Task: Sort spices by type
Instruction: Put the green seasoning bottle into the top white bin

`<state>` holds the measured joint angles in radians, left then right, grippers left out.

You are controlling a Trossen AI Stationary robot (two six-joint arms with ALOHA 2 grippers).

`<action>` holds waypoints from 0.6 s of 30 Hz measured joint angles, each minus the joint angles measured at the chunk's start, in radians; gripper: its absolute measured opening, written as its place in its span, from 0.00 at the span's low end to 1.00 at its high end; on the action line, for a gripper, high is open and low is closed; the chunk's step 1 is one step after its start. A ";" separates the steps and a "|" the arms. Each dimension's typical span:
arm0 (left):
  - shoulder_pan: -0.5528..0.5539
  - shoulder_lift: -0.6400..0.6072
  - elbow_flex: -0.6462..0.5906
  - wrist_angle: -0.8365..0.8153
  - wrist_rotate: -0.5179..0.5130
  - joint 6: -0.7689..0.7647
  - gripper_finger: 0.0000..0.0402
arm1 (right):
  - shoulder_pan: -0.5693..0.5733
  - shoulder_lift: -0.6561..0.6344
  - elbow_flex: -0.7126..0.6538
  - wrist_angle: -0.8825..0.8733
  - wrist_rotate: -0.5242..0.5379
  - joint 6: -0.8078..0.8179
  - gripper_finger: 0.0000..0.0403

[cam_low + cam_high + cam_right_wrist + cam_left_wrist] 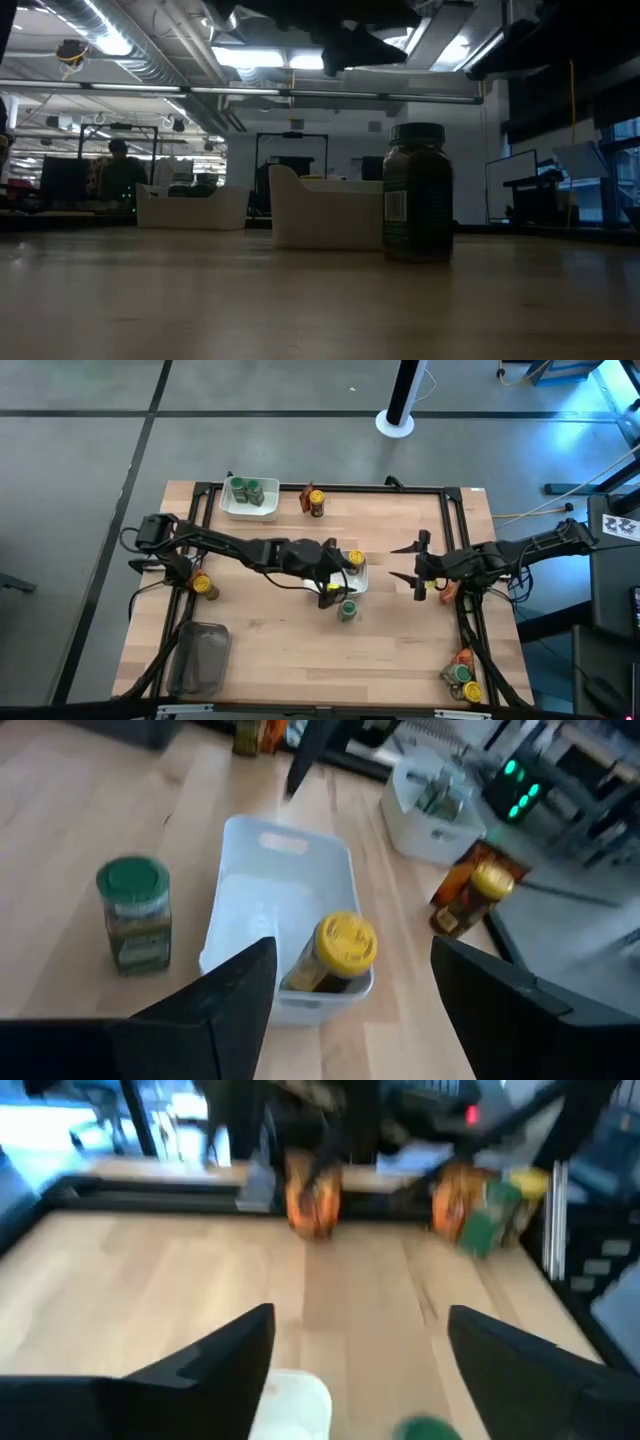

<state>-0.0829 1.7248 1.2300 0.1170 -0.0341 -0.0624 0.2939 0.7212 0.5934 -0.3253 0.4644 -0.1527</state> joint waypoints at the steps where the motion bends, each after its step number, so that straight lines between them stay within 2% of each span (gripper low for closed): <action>1: -0.006 0.010 0.017 -0.020 0.000 0.010 0.75 | 0.000 0.000 0.000 0.017 0.001 -0.012 0.66; 7: -0.037 0.019 0.032 -0.037 0.001 0.087 0.77 | 0.000 0.001 0.000 0.141 0.000 -0.088 0.66; 18: -0.068 0.087 0.032 -0.019 -0.013 0.015 0.77 | 0.000 0.001 0.000 0.344 0.012 -0.152 0.66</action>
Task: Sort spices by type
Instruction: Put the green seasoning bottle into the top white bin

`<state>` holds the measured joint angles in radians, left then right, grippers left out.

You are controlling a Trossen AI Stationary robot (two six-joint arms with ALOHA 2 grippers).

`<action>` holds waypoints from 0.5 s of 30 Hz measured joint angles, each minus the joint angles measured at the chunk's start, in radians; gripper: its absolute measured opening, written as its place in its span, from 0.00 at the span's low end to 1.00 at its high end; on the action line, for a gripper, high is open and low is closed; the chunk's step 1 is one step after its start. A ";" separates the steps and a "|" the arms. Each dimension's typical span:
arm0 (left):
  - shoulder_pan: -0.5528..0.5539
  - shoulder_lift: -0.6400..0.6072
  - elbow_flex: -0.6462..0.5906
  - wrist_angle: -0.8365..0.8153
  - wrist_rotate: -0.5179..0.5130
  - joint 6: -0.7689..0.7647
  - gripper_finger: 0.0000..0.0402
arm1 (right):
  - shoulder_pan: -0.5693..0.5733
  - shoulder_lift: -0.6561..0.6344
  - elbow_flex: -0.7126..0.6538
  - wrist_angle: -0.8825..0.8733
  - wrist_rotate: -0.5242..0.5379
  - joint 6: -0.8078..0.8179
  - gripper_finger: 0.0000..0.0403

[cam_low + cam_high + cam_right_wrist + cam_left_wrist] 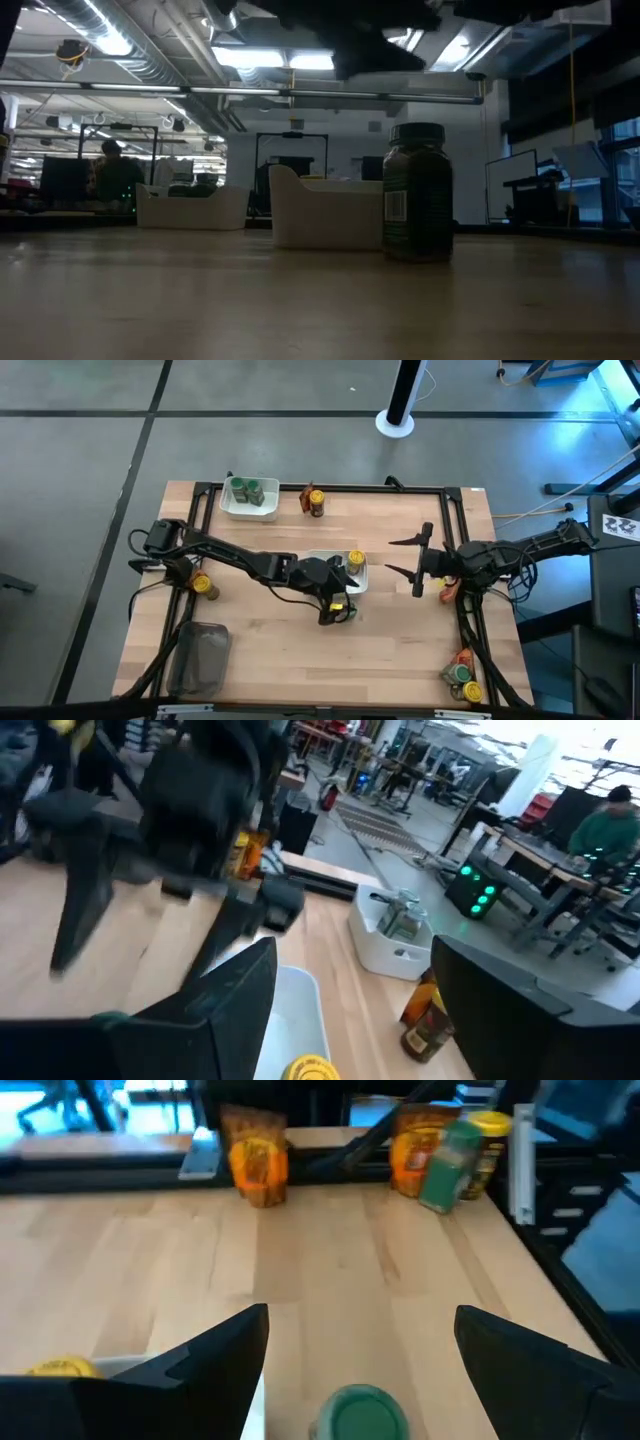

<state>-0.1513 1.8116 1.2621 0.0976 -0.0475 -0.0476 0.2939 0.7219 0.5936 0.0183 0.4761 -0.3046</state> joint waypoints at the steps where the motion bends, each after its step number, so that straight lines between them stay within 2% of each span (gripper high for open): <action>1: 0.001 0.012 0.000 -0.011 -0.002 -0.005 0.77 | 0.000 0.000 0.000 0.000 0.005 0.000 0.66; 8: -0.005 0.072 -0.002 -0.042 0.040 0.011 0.77 | 0.000 0.001 0.000 -0.026 0.012 0.003 0.66; 15: -0.006 0.094 -0.002 -0.045 0.037 -0.001 0.77 | 0.000 0.002 0.000 -0.047 0.011 0.004 0.66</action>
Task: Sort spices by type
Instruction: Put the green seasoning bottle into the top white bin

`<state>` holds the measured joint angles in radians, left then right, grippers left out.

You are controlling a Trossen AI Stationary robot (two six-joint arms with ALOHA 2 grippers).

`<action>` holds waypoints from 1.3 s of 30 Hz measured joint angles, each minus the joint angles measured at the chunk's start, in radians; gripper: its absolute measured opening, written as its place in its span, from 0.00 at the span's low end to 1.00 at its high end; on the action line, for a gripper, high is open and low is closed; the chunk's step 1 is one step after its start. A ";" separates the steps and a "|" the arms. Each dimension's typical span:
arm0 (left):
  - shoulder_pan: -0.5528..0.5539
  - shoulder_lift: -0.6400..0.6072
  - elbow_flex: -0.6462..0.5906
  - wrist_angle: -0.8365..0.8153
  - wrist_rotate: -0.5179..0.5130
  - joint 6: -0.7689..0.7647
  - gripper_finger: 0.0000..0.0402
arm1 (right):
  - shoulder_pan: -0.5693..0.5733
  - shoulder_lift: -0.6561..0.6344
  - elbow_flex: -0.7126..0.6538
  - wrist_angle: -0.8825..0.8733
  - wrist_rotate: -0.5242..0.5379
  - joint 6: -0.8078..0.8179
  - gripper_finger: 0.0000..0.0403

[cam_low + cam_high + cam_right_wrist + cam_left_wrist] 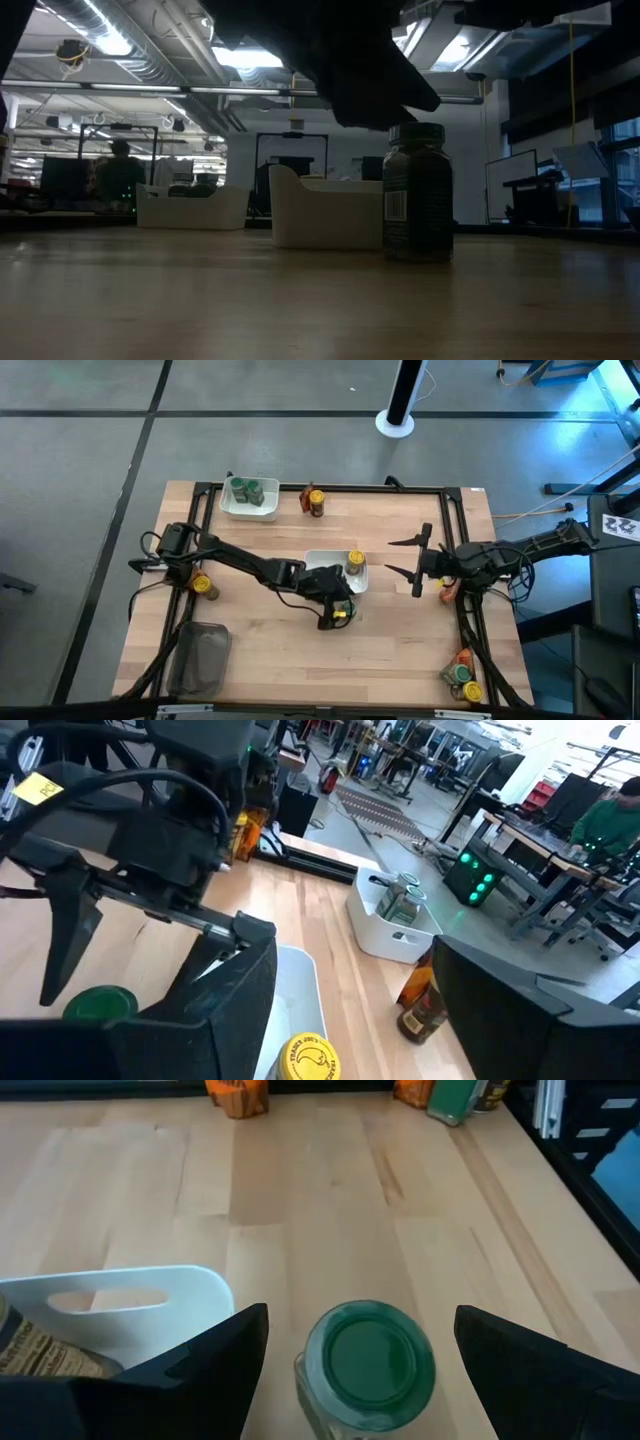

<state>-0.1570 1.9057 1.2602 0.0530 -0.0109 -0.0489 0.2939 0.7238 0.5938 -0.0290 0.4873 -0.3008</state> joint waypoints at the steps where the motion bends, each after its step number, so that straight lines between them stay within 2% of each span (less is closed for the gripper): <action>1: 0.001 0.000 0.000 0.000 0.000 -0.001 0.77 | 0.000 0.000 0.000 0.001 0.000 0.000 0.66; 20: -0.006 0.075 0.000 0.022 -0.018 -0.105 0.76 | 0.000 0.000 0.000 -0.013 -0.001 -0.004 0.66; 27: -0.005 0.073 0.000 0.065 -0.019 -0.128 0.67 | 0.000 0.000 0.000 -0.015 -0.001 -0.004 0.66; 35: -0.005 0.069 0.002 0.043 -0.018 -0.129 0.48 | 0.000 0.000 0.000 -0.024 -0.001 -0.004 0.66; 39: -0.005 0.069 0.002 0.043 -0.020 -0.127 0.48 | 0.000 0.000 0.000 -0.026 -0.001 -0.004 0.66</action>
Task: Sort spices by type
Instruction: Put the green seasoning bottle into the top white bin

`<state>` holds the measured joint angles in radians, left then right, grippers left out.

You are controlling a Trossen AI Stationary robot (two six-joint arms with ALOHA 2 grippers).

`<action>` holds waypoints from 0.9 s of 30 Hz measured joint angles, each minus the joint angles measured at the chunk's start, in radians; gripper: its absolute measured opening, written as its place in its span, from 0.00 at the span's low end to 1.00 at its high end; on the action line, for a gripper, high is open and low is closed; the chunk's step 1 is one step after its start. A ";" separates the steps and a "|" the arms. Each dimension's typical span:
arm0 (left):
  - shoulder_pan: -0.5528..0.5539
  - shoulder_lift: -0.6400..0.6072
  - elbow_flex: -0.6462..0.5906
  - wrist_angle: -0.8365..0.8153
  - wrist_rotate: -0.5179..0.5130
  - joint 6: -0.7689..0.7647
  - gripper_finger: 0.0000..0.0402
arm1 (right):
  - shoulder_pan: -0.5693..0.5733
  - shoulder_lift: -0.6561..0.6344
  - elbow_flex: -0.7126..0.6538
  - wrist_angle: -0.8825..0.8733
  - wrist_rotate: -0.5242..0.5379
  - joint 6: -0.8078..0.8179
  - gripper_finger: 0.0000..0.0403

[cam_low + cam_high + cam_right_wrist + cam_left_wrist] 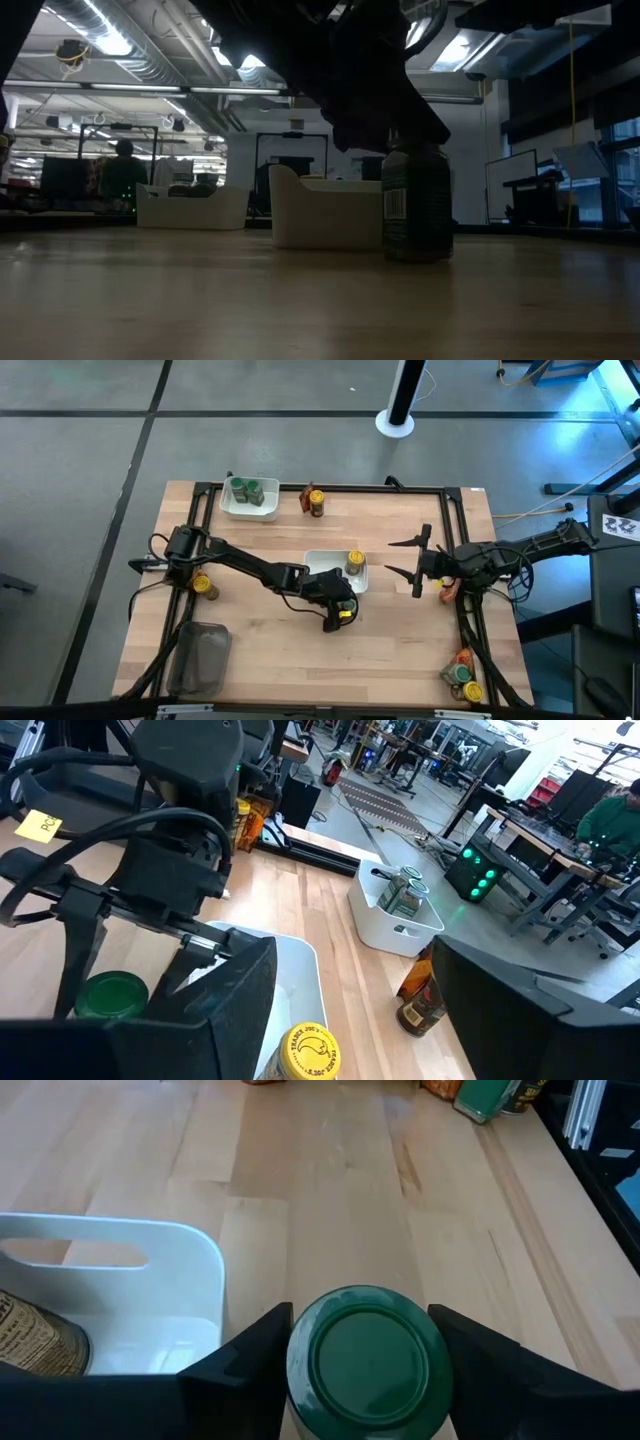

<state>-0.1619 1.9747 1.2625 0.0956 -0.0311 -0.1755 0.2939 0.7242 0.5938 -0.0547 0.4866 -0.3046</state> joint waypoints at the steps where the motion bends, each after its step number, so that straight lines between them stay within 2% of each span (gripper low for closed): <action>1: 0.000 0.000 0.000 0.000 0.000 0.001 0.48 | 0.000 0.000 0.000 0.000 0.000 0.000 0.66; 17: 0.000 -0.087 -0.003 -0.054 -0.010 0.007 0.48 | 0.000 0.000 0.000 -0.014 0.000 0.005 0.66; 22: 0.000 -0.146 -0.003 -0.105 -0.057 0.021 0.48 | 0.000 0.000 0.000 -0.018 0.000 0.006 0.66; 27: 0.000 -0.207 -0.003 -0.174 -0.151 0.034 0.48 | 0.000 0.000 0.000 -0.016 0.000 0.007 0.66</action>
<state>-0.1619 1.7679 1.2598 -0.0786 -0.1819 -0.1420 0.2939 0.7242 0.5938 -0.0711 0.4862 -0.2974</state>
